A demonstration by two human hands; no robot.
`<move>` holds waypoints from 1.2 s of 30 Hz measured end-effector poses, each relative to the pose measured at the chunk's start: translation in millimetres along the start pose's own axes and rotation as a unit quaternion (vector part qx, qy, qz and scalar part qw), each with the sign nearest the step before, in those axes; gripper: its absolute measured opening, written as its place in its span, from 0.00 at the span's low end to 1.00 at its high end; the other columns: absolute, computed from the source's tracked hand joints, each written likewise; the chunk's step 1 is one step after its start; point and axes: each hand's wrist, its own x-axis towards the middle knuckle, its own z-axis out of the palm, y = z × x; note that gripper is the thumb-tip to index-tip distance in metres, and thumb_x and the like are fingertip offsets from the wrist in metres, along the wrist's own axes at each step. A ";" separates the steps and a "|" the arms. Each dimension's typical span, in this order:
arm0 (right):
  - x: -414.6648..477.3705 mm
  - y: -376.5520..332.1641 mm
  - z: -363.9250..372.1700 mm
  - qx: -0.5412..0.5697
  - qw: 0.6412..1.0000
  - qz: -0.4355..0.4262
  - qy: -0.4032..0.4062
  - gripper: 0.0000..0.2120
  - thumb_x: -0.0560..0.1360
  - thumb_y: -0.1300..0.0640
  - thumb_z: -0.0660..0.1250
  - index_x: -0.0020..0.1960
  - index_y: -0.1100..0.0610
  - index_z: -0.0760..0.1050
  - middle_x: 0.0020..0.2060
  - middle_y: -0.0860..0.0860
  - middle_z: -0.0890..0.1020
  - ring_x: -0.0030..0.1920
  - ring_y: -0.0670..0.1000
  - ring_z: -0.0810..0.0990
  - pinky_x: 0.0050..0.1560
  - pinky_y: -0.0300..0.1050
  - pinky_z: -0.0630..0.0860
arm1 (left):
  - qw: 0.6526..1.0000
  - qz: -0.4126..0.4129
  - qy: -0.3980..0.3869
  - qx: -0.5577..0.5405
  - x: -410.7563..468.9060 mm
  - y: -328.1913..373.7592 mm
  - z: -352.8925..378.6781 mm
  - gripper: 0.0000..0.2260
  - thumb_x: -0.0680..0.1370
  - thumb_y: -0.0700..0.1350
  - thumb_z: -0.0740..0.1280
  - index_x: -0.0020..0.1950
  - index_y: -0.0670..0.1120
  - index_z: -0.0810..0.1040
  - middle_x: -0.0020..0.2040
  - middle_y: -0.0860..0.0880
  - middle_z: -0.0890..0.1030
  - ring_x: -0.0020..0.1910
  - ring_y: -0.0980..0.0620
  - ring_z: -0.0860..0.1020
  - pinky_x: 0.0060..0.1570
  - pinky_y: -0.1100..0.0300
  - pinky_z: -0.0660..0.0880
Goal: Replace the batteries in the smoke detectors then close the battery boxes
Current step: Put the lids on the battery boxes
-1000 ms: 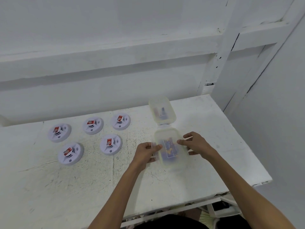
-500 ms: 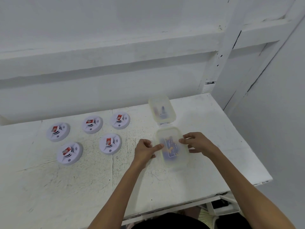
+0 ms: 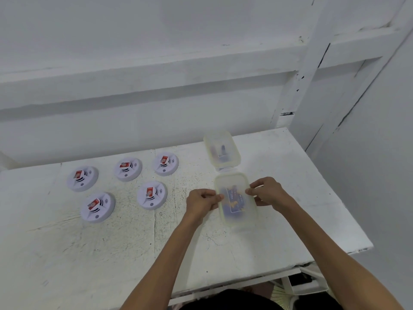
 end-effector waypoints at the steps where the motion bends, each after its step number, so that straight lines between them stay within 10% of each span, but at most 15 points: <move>1: 0.1 0.4 -0.9 -0.004 1.000 0.000 -0.002 0.11 0.72 0.59 0.76 0.51 0.62 0.79 0.47 0.59 0.84 0.41 0.56 0.86 0.36 0.44 0.82 | 1.000 0.003 -0.002 0.011 1.1 0.6 0.5 0.09 0.70 0.36 0.81 0.45 0.39 0.83 0.38 0.44 0.84 0.34 0.53 0.84 0.39 0.61 0.81; 9: -11.6 -11.3 -15.0 -0.227 0.965 -0.130 -0.027 0.35 0.69 0.46 0.77 0.72 0.53 0.66 0.52 0.51 0.81 0.51 0.51 0.79 0.49 0.43 0.76 | 0.972 0.038 -0.199 0.119 10.9 26.7 5.9 0.42 0.75 0.35 0.76 0.76 0.65 0.58 0.38 0.47 0.80 0.42 0.47 0.84 0.45 0.53 0.84; 16: -24.4 5.7 -19.6 -0.428 0.873 -0.176 -0.156 0.73 0.55 0.35 0.81 0.79 0.53 0.33 0.65 0.51 0.62 0.62 0.50 0.66 0.60 0.45 0.75 | 0.941 -0.013 -0.306 0.142 31.3 45.2 -0.7 0.41 0.76 0.34 0.74 0.81 0.60 0.59 0.37 0.49 0.81 0.49 0.44 0.83 0.59 0.43 0.80; 25: -25.4 27.3 -22.6 -0.406 0.867 -0.273 -0.090 0.66 0.58 0.28 0.74 0.79 0.50 0.39 0.66 0.46 0.62 0.60 0.46 0.66 0.55 0.40 0.75 | 0.928 -0.056 -0.350 0.114 45.5 38.5 -0.6 0.34 0.76 0.34 0.74 0.73 0.64 0.67 0.66 0.32 0.77 0.59 0.35 0.80 0.59 0.43 0.80; 36: -21.0 40.1 -19.8 -0.427 0.841 -0.332 -0.017 0.58 0.60 0.27 0.69 0.78 0.57 0.53 0.61 0.49 0.69 0.58 0.48 0.69 0.48 0.38 0.75 | 0.928 -0.058 -0.356 0.089 56.4 32.7 1.1 0.34 0.78 0.31 0.70 0.75 0.61 0.66 0.57 0.39 0.82 0.48 0.43 0.83 0.48 0.52 0.83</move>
